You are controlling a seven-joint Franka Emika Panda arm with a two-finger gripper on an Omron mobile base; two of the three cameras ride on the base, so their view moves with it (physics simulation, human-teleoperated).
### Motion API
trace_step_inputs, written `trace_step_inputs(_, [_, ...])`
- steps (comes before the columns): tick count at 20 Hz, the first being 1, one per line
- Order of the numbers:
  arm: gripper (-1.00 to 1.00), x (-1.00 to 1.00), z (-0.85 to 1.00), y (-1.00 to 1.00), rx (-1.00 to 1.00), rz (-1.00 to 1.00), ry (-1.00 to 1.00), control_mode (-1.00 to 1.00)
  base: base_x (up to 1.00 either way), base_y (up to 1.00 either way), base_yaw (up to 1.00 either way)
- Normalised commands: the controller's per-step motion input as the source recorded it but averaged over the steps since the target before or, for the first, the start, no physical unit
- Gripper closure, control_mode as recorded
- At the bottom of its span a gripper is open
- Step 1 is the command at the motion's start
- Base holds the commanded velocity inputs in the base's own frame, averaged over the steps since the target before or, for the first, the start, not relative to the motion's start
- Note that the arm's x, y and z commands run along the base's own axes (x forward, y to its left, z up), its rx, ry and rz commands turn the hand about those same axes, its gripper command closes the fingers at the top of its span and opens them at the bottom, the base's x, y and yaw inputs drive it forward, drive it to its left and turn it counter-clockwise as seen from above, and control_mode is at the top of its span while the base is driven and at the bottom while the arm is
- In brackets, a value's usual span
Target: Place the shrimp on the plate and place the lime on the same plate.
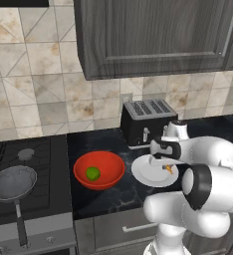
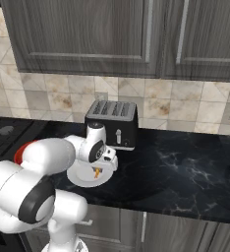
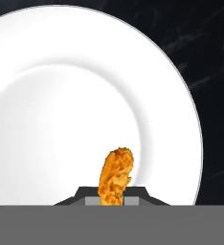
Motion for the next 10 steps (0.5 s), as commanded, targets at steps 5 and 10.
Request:
trace_step_inputs(5, [1.00,0.02,-0.05,0.00,0.00,0.00,0.00,-1.00,0.00,0.00,0.00])
trace_step_inputs(10, [1.00,0.06,-0.04,0.00,0.00,0.00,-0.01,-1.00,0.00,0.00,0.00])
